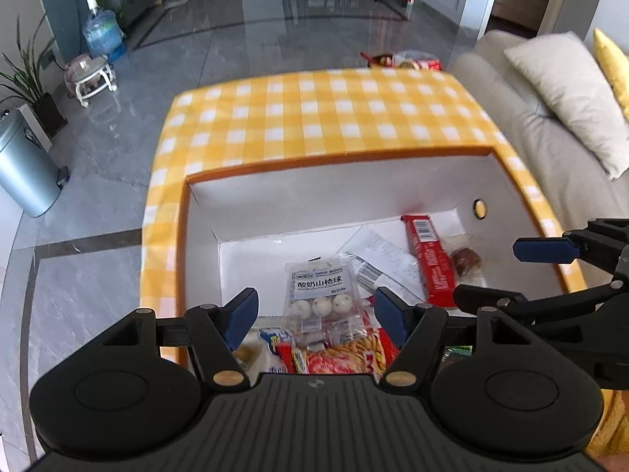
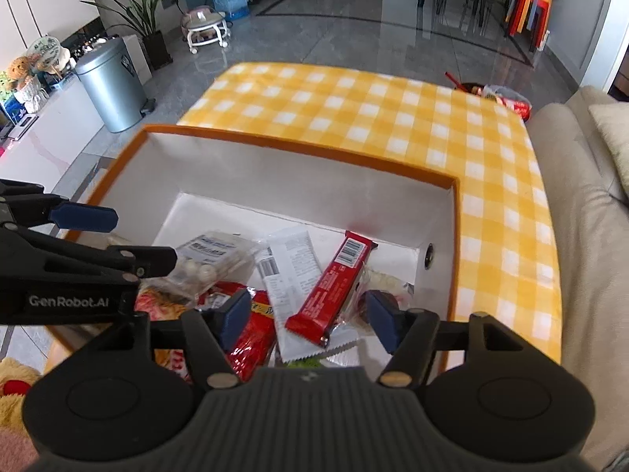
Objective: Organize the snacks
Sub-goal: 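Withdraw both tools from the box toward the last two snacks, then grasp green sausage with left tool while right tool grasps yellow Amerio bag, then carry both snacks into the orange box and open both tools to release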
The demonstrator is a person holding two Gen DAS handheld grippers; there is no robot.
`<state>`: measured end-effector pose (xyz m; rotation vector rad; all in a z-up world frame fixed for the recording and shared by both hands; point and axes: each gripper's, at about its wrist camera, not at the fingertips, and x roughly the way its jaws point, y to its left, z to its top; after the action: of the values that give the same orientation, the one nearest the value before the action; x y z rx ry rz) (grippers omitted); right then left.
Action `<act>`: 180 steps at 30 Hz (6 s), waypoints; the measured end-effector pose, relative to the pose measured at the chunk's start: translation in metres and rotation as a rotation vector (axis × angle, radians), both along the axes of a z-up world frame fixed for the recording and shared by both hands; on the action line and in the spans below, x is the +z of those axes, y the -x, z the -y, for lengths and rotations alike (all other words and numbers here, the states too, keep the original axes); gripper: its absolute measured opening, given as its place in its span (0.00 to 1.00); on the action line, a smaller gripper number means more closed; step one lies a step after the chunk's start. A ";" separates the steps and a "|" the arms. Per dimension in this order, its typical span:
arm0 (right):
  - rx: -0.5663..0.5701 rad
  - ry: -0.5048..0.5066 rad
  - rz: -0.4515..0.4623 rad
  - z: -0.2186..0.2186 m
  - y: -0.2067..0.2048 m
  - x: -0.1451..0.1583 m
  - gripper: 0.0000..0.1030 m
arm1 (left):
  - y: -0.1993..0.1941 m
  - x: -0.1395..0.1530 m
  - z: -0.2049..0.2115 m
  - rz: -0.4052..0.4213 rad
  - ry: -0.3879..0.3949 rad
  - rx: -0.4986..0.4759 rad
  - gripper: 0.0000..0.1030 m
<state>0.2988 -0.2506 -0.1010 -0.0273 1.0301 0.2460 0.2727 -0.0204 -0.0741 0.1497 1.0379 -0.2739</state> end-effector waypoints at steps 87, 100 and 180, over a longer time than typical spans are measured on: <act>-0.169 -0.025 -0.020 -0.016 0.192 -0.103 0.03 | 0.101 -0.099 -0.051 -0.242 0.147 -0.154 0.26; -0.126 -0.115 0.026 -0.046 0.187 -0.093 0.44 | 0.086 -0.109 -0.023 -0.174 0.034 -0.291 0.33; 0.017 -0.079 0.388 0.001 0.170 0.070 0.51 | 0.092 0.039 -0.013 0.153 0.061 -0.064 0.23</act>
<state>0.1291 -0.2512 -0.0305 -0.0114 0.6337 0.2836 0.1806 -0.0069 -0.0350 0.1468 0.8731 -0.3461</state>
